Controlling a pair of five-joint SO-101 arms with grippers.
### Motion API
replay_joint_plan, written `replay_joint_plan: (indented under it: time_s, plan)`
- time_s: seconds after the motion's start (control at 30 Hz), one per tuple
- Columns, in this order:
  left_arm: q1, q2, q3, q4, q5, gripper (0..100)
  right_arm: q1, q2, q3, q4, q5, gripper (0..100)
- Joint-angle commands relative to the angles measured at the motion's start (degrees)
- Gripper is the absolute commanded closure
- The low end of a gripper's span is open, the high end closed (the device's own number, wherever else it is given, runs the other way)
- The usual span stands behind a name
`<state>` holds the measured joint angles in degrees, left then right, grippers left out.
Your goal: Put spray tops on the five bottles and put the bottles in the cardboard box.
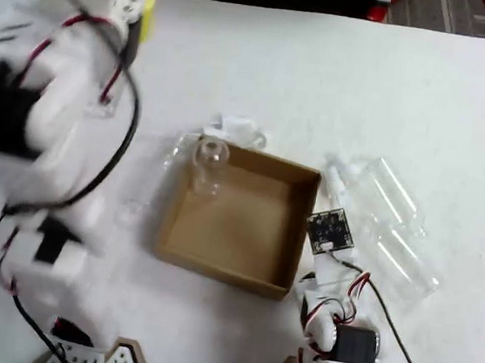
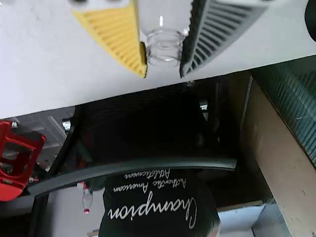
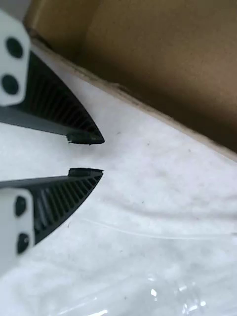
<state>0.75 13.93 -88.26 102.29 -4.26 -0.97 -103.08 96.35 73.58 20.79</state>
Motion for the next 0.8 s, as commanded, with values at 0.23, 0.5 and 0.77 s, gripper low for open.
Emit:
replay_joint_plan:
  time_s: [0.23, 0.5, 0.77]
  plan:
    - [3.21, -42.42, 52.13, -6.42, 0.97, 98, -0.40, -0.04, 0.53, -1.01, 0.26, 93.2]
    - [3.30, -70.29, 91.08, -21.71, 4.22, 98, -0.13, -0.04, 0.53, -1.01, 0.26, 93.2]
    - [4.09, -99.74, 130.99, -45.01, 18.29, 98, -0.13, -0.04, 0.53, -1.01, 0.26, 93.2]
